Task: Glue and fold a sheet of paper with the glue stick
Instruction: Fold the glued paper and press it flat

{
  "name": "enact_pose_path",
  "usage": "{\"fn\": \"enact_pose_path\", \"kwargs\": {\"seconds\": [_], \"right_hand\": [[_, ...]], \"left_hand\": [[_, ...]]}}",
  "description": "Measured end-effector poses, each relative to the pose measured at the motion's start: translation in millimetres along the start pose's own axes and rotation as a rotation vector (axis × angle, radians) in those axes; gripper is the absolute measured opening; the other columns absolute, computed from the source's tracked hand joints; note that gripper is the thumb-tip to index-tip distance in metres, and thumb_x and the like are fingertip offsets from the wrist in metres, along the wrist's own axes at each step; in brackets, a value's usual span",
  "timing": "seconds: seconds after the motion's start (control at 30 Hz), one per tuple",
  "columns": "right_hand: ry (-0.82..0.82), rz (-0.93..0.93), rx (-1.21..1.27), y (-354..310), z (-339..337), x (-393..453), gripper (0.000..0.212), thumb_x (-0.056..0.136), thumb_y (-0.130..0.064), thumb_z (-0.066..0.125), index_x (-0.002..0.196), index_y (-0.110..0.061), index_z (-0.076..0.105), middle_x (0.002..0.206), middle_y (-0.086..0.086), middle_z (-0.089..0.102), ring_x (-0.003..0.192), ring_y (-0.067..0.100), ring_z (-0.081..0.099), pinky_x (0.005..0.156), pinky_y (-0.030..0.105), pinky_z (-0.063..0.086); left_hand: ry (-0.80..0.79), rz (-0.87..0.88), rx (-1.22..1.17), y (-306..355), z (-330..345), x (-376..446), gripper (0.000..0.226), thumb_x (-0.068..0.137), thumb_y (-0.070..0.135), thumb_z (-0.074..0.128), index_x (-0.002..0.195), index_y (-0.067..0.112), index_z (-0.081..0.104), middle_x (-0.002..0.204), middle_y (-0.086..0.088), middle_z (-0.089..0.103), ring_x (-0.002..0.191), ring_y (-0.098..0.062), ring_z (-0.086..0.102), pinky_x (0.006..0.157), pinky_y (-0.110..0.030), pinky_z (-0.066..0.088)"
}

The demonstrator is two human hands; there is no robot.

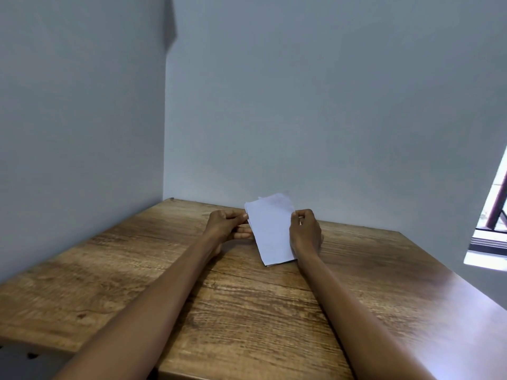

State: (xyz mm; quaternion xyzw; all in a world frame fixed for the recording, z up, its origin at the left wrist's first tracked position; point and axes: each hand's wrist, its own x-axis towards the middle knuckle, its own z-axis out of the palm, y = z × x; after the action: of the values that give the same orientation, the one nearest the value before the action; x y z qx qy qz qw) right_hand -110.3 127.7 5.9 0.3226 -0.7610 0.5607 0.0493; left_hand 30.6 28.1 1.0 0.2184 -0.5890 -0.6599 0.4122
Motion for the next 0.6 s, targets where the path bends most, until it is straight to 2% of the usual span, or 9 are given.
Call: {"fn": "enact_pose_path", "kwargs": {"seconds": [0.2, 0.37, 0.6], "right_hand": [[0.006, -0.054, -0.025, 1.7, -0.4, -0.3, 0.019, 0.098, -0.024, 0.042, 0.104, -0.013, 0.057, 0.108, 0.006, 0.065, 0.106, 0.026, 0.055, 0.095, 0.039, 0.034], [0.016, -0.035, -0.016, -0.6, 0.0, -1.3, 0.021, 0.097, -0.023, 0.042, 0.105, -0.012, 0.058, 0.11, 0.008, 0.065, 0.106, 0.026, 0.056, 0.098, 0.042, 0.039], [0.034, -0.016, -0.028, 4.0, -2.8, 1.1, 0.021, 0.097, -0.024, 0.042, 0.106, -0.012, 0.058, 0.112, 0.008, 0.065, 0.106, 0.027, 0.056, 0.094, 0.038, 0.036]], "left_hand": [[-0.055, -0.008, 0.002, 0.5, 2.1, -0.5, 0.016, 0.093, 0.002, 0.052, 0.09, 0.006, 0.067, 0.068, -0.005, 0.075, 0.057, -0.016, 0.071, 0.052, -0.024, 0.058], [-0.053, -0.011, -0.006, -0.2, 1.6, 0.0, 0.014, 0.092, 0.002, 0.053, 0.089, 0.003, 0.066, 0.067, -0.005, 0.075, 0.056, -0.016, 0.071, 0.052, -0.024, 0.058], [-0.041, -0.033, -0.009, -1.2, 1.6, 1.8, 0.011, 0.091, 0.002, 0.055, 0.086, 0.003, 0.065, 0.065, -0.007, 0.074, 0.056, -0.016, 0.071, 0.05, -0.024, 0.058]]}}
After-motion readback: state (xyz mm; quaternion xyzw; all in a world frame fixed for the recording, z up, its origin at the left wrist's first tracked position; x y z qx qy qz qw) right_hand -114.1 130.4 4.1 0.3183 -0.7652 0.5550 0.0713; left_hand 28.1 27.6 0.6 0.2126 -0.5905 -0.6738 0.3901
